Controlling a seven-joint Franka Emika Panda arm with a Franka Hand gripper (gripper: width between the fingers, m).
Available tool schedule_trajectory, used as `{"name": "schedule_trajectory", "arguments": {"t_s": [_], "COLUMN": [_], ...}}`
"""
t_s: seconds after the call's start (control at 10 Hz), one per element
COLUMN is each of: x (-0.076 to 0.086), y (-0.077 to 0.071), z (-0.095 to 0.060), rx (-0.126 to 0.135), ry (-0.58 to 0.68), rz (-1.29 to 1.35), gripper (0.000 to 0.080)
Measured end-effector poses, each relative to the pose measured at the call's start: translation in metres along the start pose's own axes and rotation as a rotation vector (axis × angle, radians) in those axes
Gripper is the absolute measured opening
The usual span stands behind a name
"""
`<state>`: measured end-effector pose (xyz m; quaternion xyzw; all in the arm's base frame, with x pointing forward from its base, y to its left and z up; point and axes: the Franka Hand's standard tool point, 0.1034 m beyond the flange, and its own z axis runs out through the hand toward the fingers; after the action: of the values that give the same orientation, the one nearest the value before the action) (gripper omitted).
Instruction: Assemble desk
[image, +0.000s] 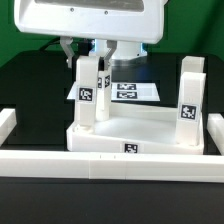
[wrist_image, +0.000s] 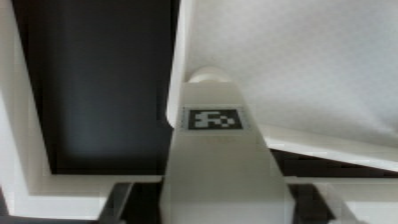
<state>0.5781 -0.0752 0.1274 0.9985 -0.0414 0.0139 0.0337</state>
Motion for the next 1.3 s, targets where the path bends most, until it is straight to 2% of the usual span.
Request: {"name": "schedule_trajectory", "arguments": {"t_s": [0.3,0.7,1.3], "x": [-0.0001,-0.0009,-0.0005], "y": [0.0000,0.0041,0.0048], "z": [0.0002,0.0015,0.0023], "rx": [0.004,0.060,0.075], "ry": [0.000,0.001,-0.015], "rz": [0.149,0.622,1.063], "gripper": [0.0290,0.0290,0.0290]}}
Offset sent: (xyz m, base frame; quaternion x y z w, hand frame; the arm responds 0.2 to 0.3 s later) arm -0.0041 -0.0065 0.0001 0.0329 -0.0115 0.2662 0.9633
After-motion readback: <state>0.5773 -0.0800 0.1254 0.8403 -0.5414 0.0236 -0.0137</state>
